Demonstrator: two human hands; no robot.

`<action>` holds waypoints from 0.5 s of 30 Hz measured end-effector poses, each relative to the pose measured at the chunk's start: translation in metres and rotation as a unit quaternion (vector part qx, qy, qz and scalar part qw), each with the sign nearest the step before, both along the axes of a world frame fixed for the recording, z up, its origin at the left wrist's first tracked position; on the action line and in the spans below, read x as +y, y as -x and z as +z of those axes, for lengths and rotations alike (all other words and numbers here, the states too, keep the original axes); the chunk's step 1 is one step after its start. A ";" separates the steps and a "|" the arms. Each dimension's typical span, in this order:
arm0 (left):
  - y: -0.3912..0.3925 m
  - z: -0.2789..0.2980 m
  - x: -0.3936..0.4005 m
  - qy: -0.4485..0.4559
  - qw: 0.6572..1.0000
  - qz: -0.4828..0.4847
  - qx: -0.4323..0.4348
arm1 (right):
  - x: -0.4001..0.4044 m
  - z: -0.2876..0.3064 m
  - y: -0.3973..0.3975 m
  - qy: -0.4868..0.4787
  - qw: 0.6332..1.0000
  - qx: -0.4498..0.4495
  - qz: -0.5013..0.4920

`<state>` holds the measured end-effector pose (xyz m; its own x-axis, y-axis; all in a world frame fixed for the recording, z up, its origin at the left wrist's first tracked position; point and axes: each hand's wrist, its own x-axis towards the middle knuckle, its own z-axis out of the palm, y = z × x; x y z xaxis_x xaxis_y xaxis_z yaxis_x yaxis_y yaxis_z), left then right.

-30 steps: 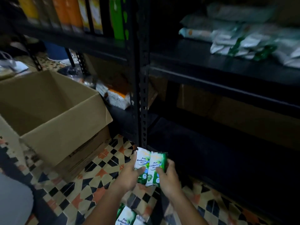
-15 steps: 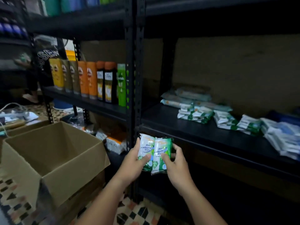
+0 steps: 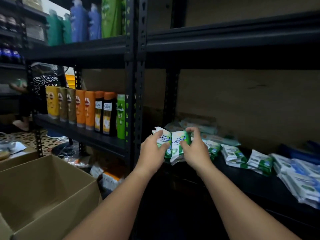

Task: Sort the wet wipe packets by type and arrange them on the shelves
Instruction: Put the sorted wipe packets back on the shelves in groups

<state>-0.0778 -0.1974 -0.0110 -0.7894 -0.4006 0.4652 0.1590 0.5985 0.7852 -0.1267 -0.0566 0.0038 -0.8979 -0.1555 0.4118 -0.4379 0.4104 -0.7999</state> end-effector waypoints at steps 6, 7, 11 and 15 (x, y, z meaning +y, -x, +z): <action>0.080 0.011 -0.017 -0.014 0.997 0.039 -0.063 | -0.015 0.030 0.074 -0.045 0.998 0.019 -0.033; 0.095 0.009 -0.023 -0.016 0.996 0.044 -0.070 | -0.019 0.032 0.086 -0.054 0.998 0.027 -0.027; 0.132 -0.008 -0.044 -0.036 0.993 0.073 -0.087 | -0.037 0.026 0.121 -0.091 0.995 0.036 -0.002; 0.144 -0.019 -0.049 -0.029 0.993 0.070 -0.092 | -0.061 0.007 0.143 -0.136 0.990 0.040 -0.002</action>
<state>-0.2220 -0.2465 -0.0303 -0.7930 -0.5349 0.2914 -0.0714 0.5568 0.8276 -0.2696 -0.1178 0.0113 -0.8653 -0.2664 0.4246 -0.4926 0.6086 -0.6220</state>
